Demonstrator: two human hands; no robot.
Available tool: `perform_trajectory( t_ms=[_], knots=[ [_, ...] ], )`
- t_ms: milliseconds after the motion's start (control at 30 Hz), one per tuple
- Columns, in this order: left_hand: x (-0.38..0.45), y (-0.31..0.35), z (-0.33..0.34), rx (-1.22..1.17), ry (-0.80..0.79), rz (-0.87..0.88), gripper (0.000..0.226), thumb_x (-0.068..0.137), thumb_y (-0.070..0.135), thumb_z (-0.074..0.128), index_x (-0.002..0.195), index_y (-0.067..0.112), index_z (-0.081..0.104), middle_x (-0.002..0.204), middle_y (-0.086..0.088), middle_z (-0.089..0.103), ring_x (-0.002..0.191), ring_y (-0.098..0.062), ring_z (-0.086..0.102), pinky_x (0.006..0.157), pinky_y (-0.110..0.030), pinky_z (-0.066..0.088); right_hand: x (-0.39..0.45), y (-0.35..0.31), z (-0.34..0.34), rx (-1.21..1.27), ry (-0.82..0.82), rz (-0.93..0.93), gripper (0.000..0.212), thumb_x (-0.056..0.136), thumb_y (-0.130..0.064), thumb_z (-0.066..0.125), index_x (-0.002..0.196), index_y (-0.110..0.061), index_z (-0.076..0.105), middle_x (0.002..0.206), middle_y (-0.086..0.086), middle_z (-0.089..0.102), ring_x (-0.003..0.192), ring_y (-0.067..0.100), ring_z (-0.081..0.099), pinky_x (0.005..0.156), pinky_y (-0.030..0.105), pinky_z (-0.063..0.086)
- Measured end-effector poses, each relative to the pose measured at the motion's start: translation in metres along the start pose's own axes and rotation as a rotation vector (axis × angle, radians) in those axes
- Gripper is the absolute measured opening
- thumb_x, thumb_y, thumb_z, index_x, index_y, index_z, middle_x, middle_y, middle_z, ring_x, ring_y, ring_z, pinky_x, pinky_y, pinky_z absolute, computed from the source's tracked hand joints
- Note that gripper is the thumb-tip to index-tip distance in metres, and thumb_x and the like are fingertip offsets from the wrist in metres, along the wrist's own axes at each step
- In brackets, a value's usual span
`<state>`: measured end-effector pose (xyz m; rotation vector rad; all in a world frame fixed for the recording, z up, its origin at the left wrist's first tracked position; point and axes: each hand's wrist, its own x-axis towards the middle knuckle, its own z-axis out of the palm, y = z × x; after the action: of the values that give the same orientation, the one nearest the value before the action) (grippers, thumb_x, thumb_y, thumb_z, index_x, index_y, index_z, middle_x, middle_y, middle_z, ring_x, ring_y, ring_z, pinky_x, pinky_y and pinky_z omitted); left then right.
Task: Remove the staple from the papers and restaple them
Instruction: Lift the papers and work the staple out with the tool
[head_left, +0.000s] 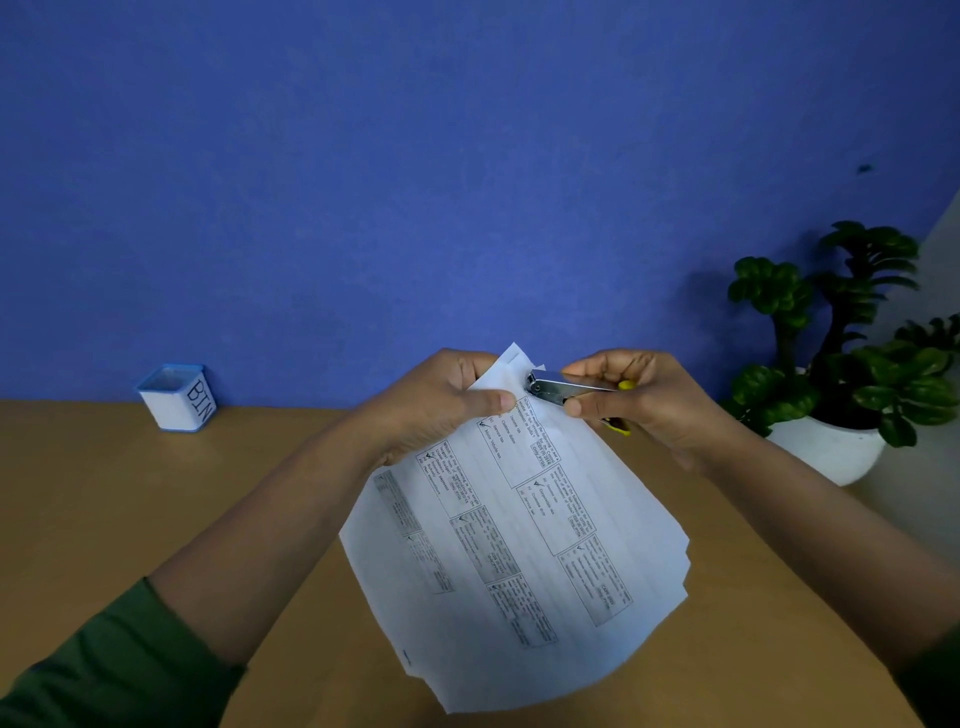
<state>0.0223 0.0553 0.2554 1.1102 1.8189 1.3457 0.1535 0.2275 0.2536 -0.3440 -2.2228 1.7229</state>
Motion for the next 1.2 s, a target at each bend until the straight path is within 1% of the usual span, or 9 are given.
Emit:
perform_trajectory(
  t_ms=[167,300,433,567,733,833,933,1033,1200],
  knots=[
    [0.007,-0.014,-0.002,-0.071,0.014,-0.035,0.014,0.089,0.013,0.06,0.092,0.023,0.069,0.077,0.008,0.074,0.067,-0.007,0.07,0.061,-0.019,0.056,0.002,0.01,-0.004,0.017,0.036,0.021,0.022,0.067,-0.007,0.078,0.083,-0.021,0.072,0.071,-0.01,0.074,0.062,0.001,0.066,0.053,0.012,0.049],
    [0.01,-0.03,-0.004,-0.118,0.063,-0.091,0.014,0.089,0.014,0.06,0.089,0.024,0.07,0.074,0.012,0.075,0.067,-0.004,0.071,0.053,-0.015,0.053,0.001,0.051,-0.021,0.239,0.269,0.058,0.021,0.068,-0.013,0.077,0.088,-0.018,0.073,0.069,-0.001,0.064,0.057,0.011,0.056,0.051,0.02,0.044],
    [0.01,-0.049,-0.004,-0.141,0.107,-0.137,0.013,0.089,0.014,0.06,0.094,0.02,0.071,0.079,0.009,0.076,0.072,-0.008,0.072,0.061,-0.019,0.056,-0.008,0.138,-0.032,0.434,0.669,0.489,0.017,0.076,-0.017,0.073,0.091,-0.014,0.067,0.078,0.006,0.062,0.068,0.02,0.057,0.061,0.03,0.05],
    [0.011,-0.06,-0.003,-0.154,0.126,-0.177,0.015,0.09,0.015,0.059,0.099,0.017,0.07,0.083,0.008,0.076,0.074,-0.009,0.073,0.062,-0.021,0.056,-0.036,0.223,-0.028,0.386,0.814,0.781,0.008,0.078,-0.005,0.069,0.077,-0.001,0.062,0.065,0.012,0.054,0.055,0.022,0.05,0.04,0.025,0.045],
    [0.011,-0.066,0.0,-0.163,0.142,-0.186,0.016,0.091,0.015,0.057,0.093,0.023,0.07,0.082,0.011,0.074,0.07,-0.004,0.072,0.054,-0.015,0.053,-0.055,0.283,-0.021,0.148,0.806,0.797,0.032,0.074,-0.008,0.075,0.103,0.005,0.067,0.086,0.015,0.061,0.076,0.029,0.057,0.068,0.036,0.041],
    [0.011,-0.069,0.003,-0.155,0.151,-0.191,0.017,0.092,0.013,0.055,0.095,0.022,0.07,0.086,0.008,0.073,0.067,-0.002,0.071,0.053,-0.014,0.052,-0.057,0.295,-0.017,0.063,0.757,0.794,0.032,0.073,-0.012,0.076,0.103,0.0,0.07,0.09,0.013,0.063,0.079,0.031,0.059,0.069,0.036,0.044],
    [0.012,-0.072,0.005,-0.142,0.156,-0.195,0.016,0.092,0.014,0.055,0.097,0.021,0.069,0.088,0.007,0.072,0.068,-0.001,0.07,0.053,-0.014,0.051,-0.056,0.302,-0.016,0.006,0.727,0.778,0.026,0.072,-0.02,0.077,0.094,-0.006,0.072,0.077,0.007,0.065,0.072,0.029,0.061,0.066,0.034,0.047],
    [0.014,-0.076,0.007,-0.133,0.163,-0.186,0.017,0.092,0.012,0.055,0.097,0.021,0.068,0.091,0.006,0.072,0.077,-0.008,0.07,0.064,-0.021,0.054,-0.055,0.303,-0.016,-0.096,0.692,0.757,0.024,0.075,-0.022,0.074,0.094,-0.008,0.073,0.072,0.003,0.064,0.07,0.027,0.06,0.067,0.036,0.048],
    [0.015,-0.08,0.008,-0.111,0.173,-0.168,0.02,0.091,0.012,0.054,0.089,0.025,0.069,0.086,0.009,0.073,0.074,-0.005,0.07,0.065,-0.021,0.053,-0.063,0.292,-0.017,-0.528,0.548,0.867,0.041,0.078,-0.058,0.055,0.104,-0.03,0.071,0.104,0.007,0.067,0.1,0.031,0.056,0.088,0.036,0.045]
  ],
)
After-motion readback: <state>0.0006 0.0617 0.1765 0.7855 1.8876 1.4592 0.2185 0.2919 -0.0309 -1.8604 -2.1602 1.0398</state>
